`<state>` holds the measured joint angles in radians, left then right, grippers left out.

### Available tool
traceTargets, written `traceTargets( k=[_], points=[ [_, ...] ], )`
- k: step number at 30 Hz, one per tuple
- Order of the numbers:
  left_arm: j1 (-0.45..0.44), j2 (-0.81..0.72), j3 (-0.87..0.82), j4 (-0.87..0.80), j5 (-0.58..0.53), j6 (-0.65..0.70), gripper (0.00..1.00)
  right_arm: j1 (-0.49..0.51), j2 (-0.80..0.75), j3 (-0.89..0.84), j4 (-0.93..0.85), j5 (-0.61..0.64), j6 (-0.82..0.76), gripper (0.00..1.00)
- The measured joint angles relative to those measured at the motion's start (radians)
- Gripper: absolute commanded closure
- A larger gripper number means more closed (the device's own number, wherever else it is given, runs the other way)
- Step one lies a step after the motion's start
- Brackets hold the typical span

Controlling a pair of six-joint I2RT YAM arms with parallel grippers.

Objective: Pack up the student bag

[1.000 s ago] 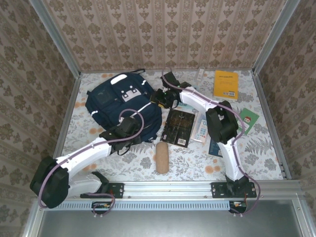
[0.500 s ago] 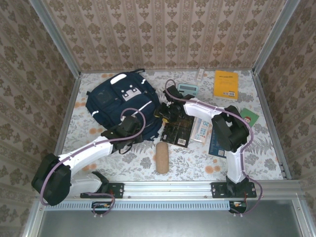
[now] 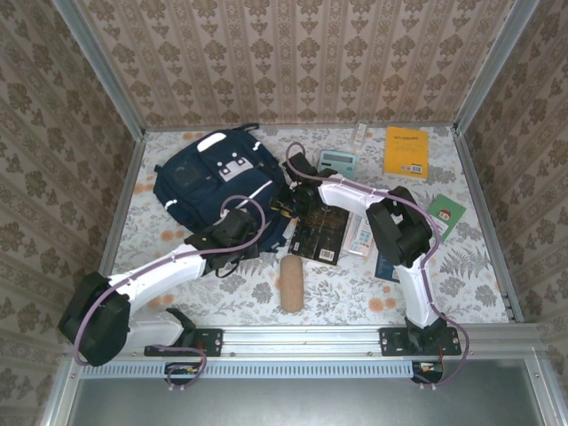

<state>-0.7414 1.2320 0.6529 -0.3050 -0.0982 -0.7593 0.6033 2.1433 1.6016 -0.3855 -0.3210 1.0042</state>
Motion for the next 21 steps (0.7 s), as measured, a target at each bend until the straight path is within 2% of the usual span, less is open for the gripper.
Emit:
traceTargets(
  k=[1, 11, 21],
  points=[
    [0.0, 0.004, 0.003, -0.002, 0.0, 0.001, 1.0, 0.001, 0.001, 0.001, 0.002, 0.0, -0.001, 1.0],
    [0.019, 0.004, 0.051, -0.086, -0.013, 0.003, 1.0, 0.001, -0.029, 0.047, -0.06, 0.023, -0.084, 1.0],
    [0.226, -0.097, 0.054, -0.139, 0.085, 0.011, 1.0, 0.003, -0.108, 0.087, -0.095, -0.005, -0.184, 1.0]
  ],
)
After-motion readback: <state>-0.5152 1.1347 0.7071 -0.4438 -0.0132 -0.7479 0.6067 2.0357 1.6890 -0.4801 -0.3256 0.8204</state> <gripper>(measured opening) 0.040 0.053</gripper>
